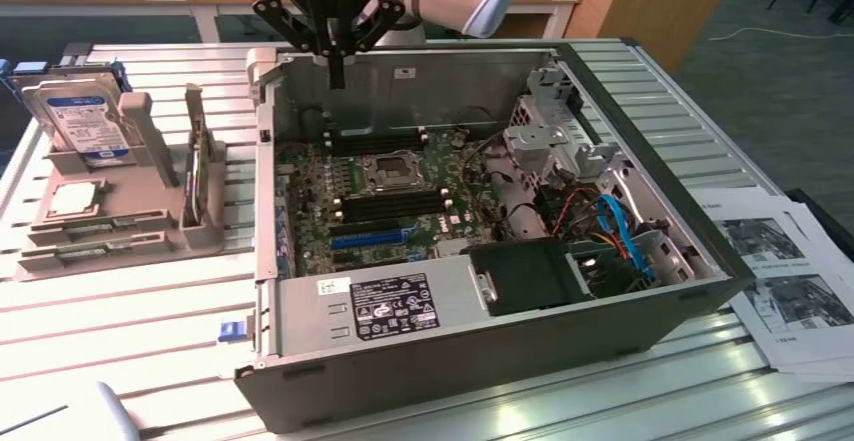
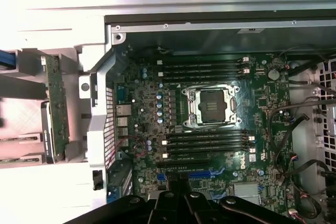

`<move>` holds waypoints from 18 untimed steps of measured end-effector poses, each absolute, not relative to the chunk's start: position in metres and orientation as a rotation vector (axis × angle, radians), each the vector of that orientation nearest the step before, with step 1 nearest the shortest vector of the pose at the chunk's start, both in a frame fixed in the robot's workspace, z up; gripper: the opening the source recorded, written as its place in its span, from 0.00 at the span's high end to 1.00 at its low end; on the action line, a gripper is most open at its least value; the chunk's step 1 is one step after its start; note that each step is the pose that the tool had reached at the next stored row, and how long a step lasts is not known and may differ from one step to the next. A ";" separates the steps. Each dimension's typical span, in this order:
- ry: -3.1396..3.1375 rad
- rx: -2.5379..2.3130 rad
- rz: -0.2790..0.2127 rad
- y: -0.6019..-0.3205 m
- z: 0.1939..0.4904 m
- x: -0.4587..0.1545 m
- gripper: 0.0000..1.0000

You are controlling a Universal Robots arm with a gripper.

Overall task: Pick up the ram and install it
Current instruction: 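Reach for the ram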

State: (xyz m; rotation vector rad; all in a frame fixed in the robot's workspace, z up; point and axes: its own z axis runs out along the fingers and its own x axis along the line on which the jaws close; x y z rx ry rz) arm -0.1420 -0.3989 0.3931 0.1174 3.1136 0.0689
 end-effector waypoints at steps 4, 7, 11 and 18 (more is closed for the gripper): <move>3.114 0.118 0.069 -0.399 0.393 -0.150 0.90; 3.114 0.119 0.069 -0.399 0.393 -0.157 0.90; 3.114 0.120 0.069 -0.399 0.393 -0.168 0.90; 3.116 0.122 0.069 -0.399 0.392 -0.186 0.90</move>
